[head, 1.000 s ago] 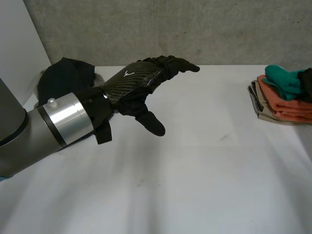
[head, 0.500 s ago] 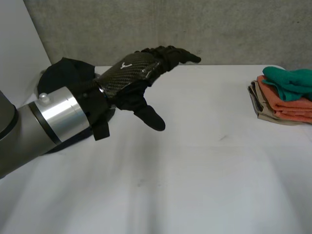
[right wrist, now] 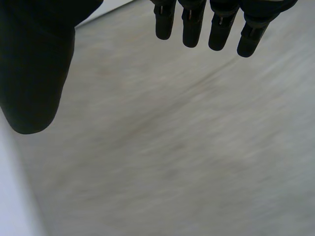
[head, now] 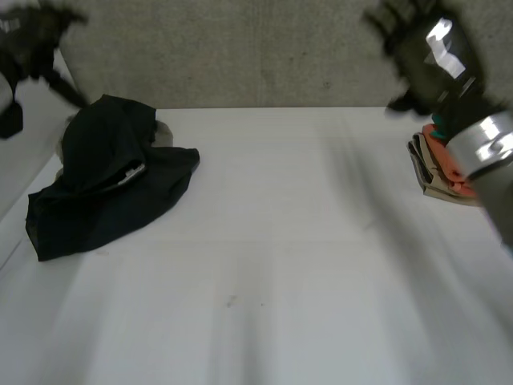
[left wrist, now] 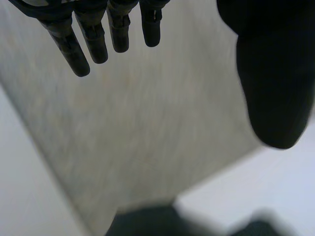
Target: Fold the laundry.
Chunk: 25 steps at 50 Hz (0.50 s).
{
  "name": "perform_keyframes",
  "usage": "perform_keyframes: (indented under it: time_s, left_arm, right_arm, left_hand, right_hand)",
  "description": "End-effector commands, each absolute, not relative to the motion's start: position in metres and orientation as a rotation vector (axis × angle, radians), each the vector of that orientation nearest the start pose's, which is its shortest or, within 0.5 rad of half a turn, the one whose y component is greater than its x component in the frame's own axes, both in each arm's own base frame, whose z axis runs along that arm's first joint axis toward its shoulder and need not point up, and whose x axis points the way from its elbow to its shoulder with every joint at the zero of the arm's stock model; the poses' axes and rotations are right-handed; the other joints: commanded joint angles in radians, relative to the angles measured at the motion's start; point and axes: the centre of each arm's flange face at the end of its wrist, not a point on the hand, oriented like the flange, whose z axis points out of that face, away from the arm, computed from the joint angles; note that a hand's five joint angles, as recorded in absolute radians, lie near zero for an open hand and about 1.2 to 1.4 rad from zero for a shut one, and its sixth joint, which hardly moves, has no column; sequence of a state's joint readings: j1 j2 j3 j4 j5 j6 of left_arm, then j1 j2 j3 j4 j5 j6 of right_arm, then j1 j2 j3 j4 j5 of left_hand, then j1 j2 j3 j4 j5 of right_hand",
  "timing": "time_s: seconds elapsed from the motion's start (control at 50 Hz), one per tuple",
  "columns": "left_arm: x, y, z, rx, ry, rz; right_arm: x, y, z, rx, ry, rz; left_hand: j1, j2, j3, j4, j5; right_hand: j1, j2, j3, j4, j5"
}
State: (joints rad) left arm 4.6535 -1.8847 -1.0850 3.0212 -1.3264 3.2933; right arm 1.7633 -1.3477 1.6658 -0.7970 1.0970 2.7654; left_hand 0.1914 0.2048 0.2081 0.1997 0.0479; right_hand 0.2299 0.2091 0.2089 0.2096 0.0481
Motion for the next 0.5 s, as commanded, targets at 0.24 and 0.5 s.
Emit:
perform_keyframes:
  time_s: [0.24, 0.5]
  left_arm:
    - [-0.144, -0.493, 0.12, 0.803, 2.202, -2.089]
    - [-0.165, -0.474, 0.234, 0.52, 2.002, -2.37]
  right_arm:
    - [0.237, -0.286, 0.163, -1.055, 2.022, -2.022]
    - [0.228, -0.288, 0.171, -1.022, 2.036, -2.111]
  left_hand:
    - [-0.017, -0.03, -0.034, -0.025, -0.048]
    - [1.205, 1.191, 1.188, 1.197, 1.174]
  right_hand:
    - [-0.055, -0.035, -0.034, -0.035, -0.048]
    - [-0.055, -0.035, -0.034, -0.035, -0.048]
